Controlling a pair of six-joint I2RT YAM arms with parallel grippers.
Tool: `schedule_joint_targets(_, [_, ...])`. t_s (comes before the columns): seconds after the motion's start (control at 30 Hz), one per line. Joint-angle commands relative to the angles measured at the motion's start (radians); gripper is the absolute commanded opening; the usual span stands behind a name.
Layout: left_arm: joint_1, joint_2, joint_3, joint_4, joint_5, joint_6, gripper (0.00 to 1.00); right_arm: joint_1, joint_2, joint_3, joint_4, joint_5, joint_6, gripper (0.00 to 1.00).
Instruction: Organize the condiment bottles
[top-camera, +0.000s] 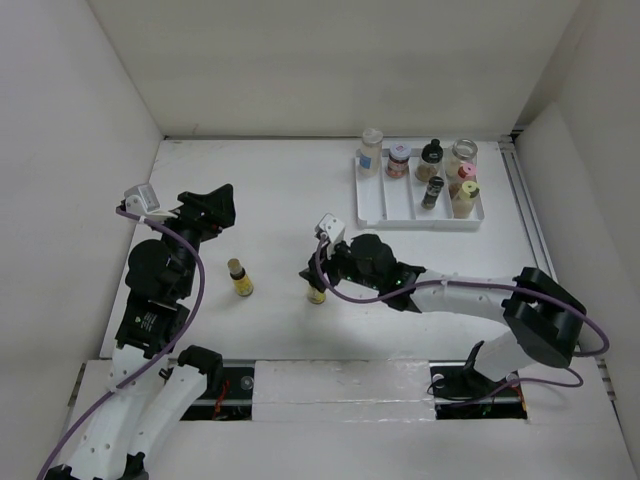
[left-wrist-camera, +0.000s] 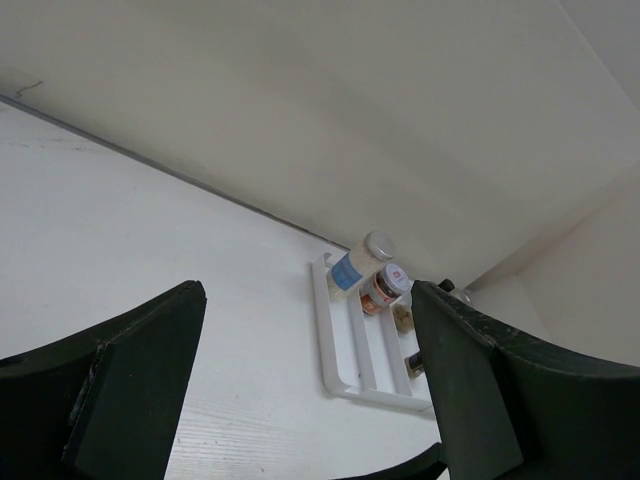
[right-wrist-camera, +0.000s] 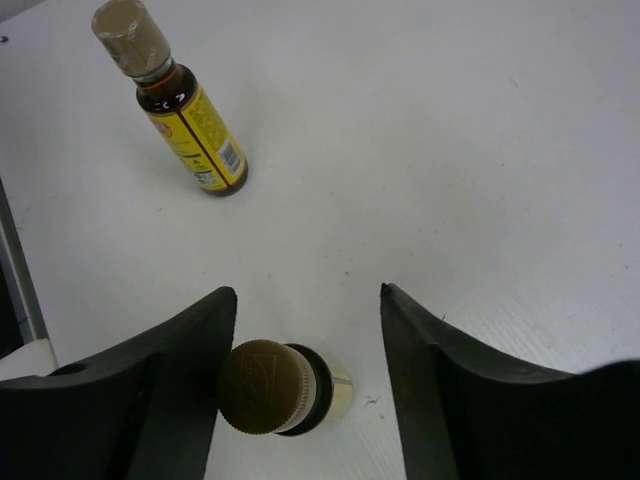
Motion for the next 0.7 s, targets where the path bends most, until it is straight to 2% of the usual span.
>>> schedule_joint_targets(0.0, [-0.003,-0.008,0.0,0.05,0.013,0.015,0.8,0.004,0.003,-0.029,0.129,0.026,0.037,0.62])
schedule_joint_targets(0.07, [-0.003,-0.008,0.0,0.05,0.013,0.015,0.8,0.004,-0.006,-0.043,0.157,0.026,0.046,0.53])
schedule_joint_targets(0.1, [-0.003,-0.008,0.0,0.05,0.022,0.015,0.8,0.004,-0.006,-0.052,0.175,0.026,0.046,0.53])
schedule_joint_targets(0.23, [-0.003,-0.008,0.0,0.059,0.022,0.015,0.8,0.004,0.058,-0.014,0.137,0.026,0.035,0.69])
schedule_joint_targets(0.3, [-0.003,-0.008,0.0,0.049,0.022,0.015,0.8,0.004,0.069,-0.014,0.137,-0.005,0.035,0.62])
schedule_joint_targets(0.33, [-0.003,-0.008,0.0,0.049,0.022,0.015,0.8,0.004,0.069,-0.043,0.199,-0.005,0.049,0.48])
schedule_joint_targets(0.37, [-0.003,-0.02,-0.01,0.049,0.022,0.015,0.8,0.004,0.051,-0.052,0.215,-0.005,0.06,0.4])
schedule_joint_targets(0.47, [-0.003,-0.007,-0.01,0.058,0.022,0.015,0.8,0.004,-0.015,-0.051,0.224,0.014,0.069,0.24])
schedule_joint_targets(0.53, [-0.003,-0.006,-0.01,0.049,0.039,0.015,0.8,-0.006,-0.053,-0.018,0.208,0.035,0.04,0.23])
schedule_joint_targets(0.67, [-0.003,-0.006,-0.01,0.059,0.025,0.015,0.79,-0.057,-0.162,0.156,0.064,0.086,-0.03,0.21])
